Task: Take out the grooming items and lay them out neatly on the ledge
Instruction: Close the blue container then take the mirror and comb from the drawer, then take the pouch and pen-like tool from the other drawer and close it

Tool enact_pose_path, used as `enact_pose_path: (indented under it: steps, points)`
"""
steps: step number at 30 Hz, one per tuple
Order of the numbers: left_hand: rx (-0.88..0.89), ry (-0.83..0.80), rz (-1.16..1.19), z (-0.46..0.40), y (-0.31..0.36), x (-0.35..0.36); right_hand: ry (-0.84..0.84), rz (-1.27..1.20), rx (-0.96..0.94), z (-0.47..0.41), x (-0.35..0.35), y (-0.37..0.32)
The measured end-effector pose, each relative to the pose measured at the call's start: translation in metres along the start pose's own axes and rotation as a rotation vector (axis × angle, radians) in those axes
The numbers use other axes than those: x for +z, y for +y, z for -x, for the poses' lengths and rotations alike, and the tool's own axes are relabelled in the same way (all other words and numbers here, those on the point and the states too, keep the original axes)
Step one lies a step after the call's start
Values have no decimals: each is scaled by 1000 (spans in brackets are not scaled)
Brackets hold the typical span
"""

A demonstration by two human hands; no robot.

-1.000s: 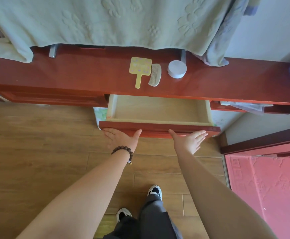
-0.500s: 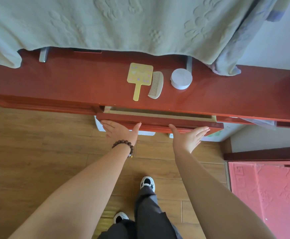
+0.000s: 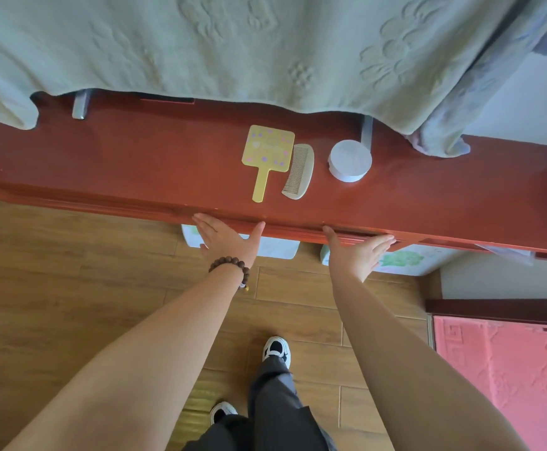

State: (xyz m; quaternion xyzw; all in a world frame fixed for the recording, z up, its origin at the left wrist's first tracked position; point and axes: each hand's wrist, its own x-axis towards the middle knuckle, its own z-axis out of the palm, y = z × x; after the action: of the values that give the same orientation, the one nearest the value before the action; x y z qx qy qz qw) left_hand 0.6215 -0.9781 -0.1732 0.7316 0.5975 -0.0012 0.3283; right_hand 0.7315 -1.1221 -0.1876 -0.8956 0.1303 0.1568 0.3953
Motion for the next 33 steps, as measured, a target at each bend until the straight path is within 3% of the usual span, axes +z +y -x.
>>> enact_pose_path:
  steps: [5,11,21,29,33]
  points:
    - [31,-5,-45,1,-11,-14,-19,30,-67,9,-10,6]
    - [136,76,-108,10,-43,-68,-203,140,-244,64,-12,2]
    - [111,199,-139,-15,-114,-155,-426,266,-545,154,48,-56]
    - [180,129,-182,-102,-194,-213,-409,295,-511,223,149,-86]
    - [289,36,-236,-154,-242,-258,-341,211,-373,275,208,-105]
